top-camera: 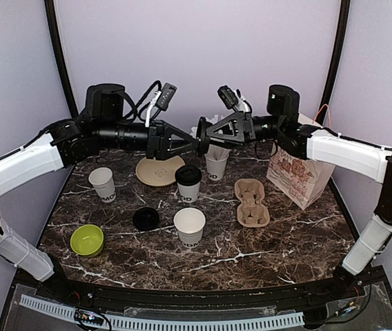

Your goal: Pack the takeout coffee

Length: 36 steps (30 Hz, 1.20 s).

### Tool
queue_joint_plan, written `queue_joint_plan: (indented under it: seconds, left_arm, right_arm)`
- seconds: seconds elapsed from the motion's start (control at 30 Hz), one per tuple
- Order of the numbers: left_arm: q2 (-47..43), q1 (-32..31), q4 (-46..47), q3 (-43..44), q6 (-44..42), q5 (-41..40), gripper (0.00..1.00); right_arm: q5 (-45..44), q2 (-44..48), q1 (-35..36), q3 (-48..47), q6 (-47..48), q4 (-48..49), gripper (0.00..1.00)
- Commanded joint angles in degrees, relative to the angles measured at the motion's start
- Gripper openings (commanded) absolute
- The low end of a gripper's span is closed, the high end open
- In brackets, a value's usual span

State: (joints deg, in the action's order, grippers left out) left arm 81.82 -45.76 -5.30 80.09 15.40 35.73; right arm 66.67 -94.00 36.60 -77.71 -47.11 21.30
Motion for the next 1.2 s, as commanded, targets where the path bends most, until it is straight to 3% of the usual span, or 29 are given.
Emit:
queue_joint_plan:
  seconds: [0.0,0.13,0.37,0.57,0.7,1.17]
  left_arm:
    - [-8.4,0.0,-16.9,-3.6,-6.2,-18.8,0.59]
    - [-10.3,0.1,-25.6,-9.3,-5.3,-31.1,0.61]
    - [-7.0,0.1,-27.4,-19.1,2.3,-41.4,0.58]
    - [-1.5,0.1,-22.3,-23.6,4.5,-37.7,0.53]
    - [0.1,0.0,-15.9,-26.9,6.1,-31.5,0.51]
    - [7.6,-0.7,-5.3,-29.3,6.6,-25.2,0.49]
  right_arm:
    - [-5.8,3.6,-2.7,-4.4,26.7,-29.2,0.65]
    - [-14.5,6.8,-3.2,-5.1,45.0,-45.0,0.67]
    - [-26.4,7.7,-3.1,-7.4,59.3,-58.7,0.66]
    - [-32.3,5.6,-1.0,-13.0,63.1,-65.6,0.66]
    - [-31.7,5.6,-0.6,-14.0,62.0,-65.9,0.66]
    - [-33.1,4.0,0.9,-15.5,62.6,-67.5,0.66]
